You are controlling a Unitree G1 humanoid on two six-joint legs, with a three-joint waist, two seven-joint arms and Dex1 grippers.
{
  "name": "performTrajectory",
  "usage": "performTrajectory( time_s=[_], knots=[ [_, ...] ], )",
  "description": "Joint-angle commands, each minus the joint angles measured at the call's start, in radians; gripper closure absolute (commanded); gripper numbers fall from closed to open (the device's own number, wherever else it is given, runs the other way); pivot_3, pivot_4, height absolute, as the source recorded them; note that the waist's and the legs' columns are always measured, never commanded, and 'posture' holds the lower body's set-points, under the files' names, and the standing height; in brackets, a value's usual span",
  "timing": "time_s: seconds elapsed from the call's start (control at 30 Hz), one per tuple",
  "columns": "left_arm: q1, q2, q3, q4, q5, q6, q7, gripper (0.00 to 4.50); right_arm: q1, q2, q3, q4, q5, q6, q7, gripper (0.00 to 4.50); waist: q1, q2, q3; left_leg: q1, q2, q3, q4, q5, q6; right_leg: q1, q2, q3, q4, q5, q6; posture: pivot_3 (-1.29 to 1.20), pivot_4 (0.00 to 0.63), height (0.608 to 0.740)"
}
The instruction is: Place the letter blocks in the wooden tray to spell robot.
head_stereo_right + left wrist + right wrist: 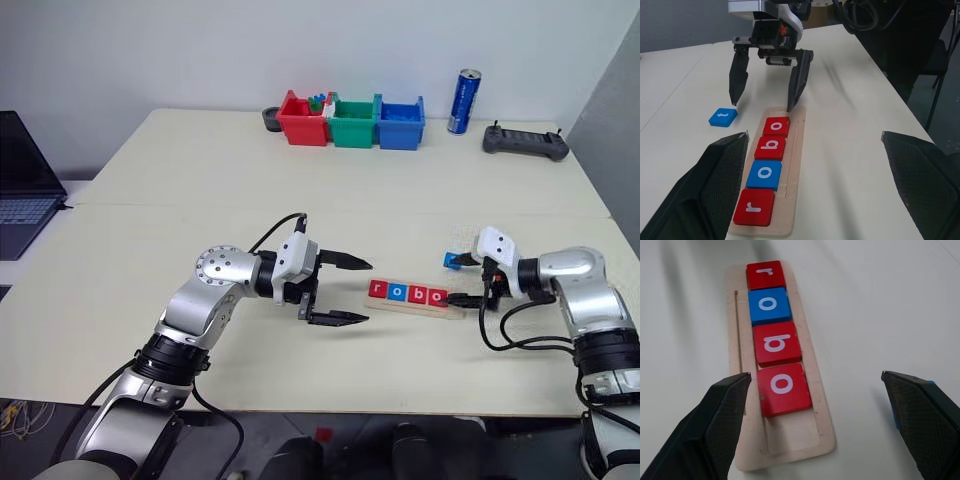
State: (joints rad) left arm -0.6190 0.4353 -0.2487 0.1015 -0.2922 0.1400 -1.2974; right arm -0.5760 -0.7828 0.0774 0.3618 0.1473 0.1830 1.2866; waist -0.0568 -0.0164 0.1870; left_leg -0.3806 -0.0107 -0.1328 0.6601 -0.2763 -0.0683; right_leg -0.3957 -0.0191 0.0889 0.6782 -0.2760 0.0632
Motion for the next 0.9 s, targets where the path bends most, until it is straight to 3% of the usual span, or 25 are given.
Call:
performTrajectory(
  time_s=[0.03,0.3,0.9],
  knots=[
    [-0.018,-0.003,0.013,-0.016,-0.008,-0.017,0.002,0.0,-0.032,-0.008,-0.053,-0.004,-0.016,-0.018,-0.103,0.04,0.0,0.0,0.0,0.0,0.0,0.0,0.0,0.0,0.0,0.0,0.0,0.0,0.0,0.0,0.0,0.0,0.15,0.74],
    [-0.016,-0.001,0.015,-0.017,-0.008,-0.018,0.002,0.0,0.005,0.085,-0.139,-0.121,-0.002,0.244,-0.435,0.04,0.0,0.0,0.0,0.0,0.0,0.0,0.0,0.0,0.0,-0.001,0.0,0.0,0.0,0.0,0.0,0.0,0.15,0.74],
    [-0.021,-0.004,0.012,-0.009,-0.007,-0.027,0.0,0.0,0.07,0.211,-0.181,-0.358,0.015,0.601,-0.748,0.04,-0.001,0.0,0.0,-0.001,0.0,0.0,0.0,0.0,0.0,-0.001,0.0,0.001,0.001,0.0,0.0,0.0,0.15,0.74]
  ],
)
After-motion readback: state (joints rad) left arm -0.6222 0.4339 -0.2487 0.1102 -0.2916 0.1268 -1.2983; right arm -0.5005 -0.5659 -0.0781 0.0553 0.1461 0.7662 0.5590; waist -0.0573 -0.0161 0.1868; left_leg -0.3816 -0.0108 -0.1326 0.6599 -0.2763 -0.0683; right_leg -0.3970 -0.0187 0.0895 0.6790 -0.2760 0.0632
